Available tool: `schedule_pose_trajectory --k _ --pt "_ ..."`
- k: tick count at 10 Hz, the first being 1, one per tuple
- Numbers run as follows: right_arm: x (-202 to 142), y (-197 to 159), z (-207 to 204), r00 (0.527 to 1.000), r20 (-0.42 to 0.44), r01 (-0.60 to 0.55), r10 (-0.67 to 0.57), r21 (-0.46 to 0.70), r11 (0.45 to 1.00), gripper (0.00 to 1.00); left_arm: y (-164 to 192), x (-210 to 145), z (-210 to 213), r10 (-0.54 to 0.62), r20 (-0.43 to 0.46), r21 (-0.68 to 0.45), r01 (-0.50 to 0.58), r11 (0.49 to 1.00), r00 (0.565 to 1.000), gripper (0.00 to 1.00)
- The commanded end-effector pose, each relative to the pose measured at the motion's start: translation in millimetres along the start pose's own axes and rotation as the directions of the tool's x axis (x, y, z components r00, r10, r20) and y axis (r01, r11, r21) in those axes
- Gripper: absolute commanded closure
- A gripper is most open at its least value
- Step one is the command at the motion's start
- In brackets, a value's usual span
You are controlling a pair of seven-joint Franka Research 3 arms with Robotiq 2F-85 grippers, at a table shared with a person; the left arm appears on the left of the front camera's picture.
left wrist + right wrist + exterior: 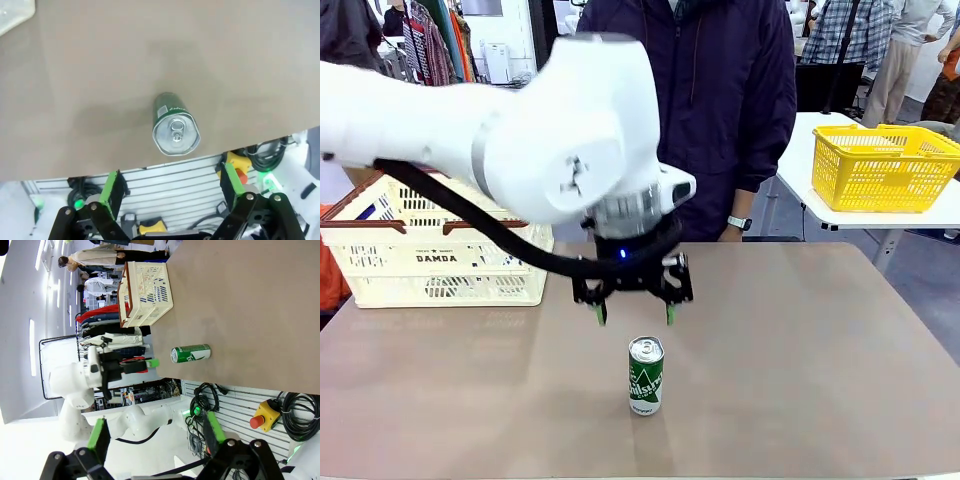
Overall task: Place the drinks into the Shopping basket.
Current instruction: Pick up one drink and place it into the Shopping basket.
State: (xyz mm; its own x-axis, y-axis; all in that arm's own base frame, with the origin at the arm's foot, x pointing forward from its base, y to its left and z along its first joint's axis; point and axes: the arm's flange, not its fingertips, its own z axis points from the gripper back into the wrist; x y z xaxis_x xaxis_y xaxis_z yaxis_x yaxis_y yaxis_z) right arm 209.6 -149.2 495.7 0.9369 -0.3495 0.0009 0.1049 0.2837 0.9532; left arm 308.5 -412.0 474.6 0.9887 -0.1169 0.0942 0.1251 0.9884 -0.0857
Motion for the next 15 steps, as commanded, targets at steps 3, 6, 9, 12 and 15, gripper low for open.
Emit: schedule_pose_trajectory --k 3,6,9,12,15 --pt "0.8 3.0 1.9 1.000 0.000 -0.014 0.014 0.019 1.000 0.00 -12.5 4.1 -45.2 0.051 0.073 0.048 -0.054 0.997 0.996 0.00" --pt "0.8 3.0 1.9 1.000 0.000 -0.014 0.014 0.019 1.000 0.00 -13.3 11.7 -69.3 0.074 0.036 0.039 -0.075 0.996 0.997 0.00" --pt "0.8 3.0 1.9 1.000 0.000 -0.014 0.014 0.019 1.000 0.00 -10.6 18.4 -84.6 0.099 -0.016 0.021 -0.099 0.995 0.995 0.00" --pt "0.8 3.0 1.9 1.000 0.000 -0.014 0.014 0.019 1.000 0.00 -11.9 19.5 -87.3 0.087 -0.073 0.013 -0.086 0.996 0.994 0.00" --pt "0.8 3.0 1.9 1.000 0.000 -0.014 0.014 0.019 1.000 0.00 -11.8 22.4 -90.7 0.106 -0.081 0.051 -0.102 0.993 0.991 1.00"
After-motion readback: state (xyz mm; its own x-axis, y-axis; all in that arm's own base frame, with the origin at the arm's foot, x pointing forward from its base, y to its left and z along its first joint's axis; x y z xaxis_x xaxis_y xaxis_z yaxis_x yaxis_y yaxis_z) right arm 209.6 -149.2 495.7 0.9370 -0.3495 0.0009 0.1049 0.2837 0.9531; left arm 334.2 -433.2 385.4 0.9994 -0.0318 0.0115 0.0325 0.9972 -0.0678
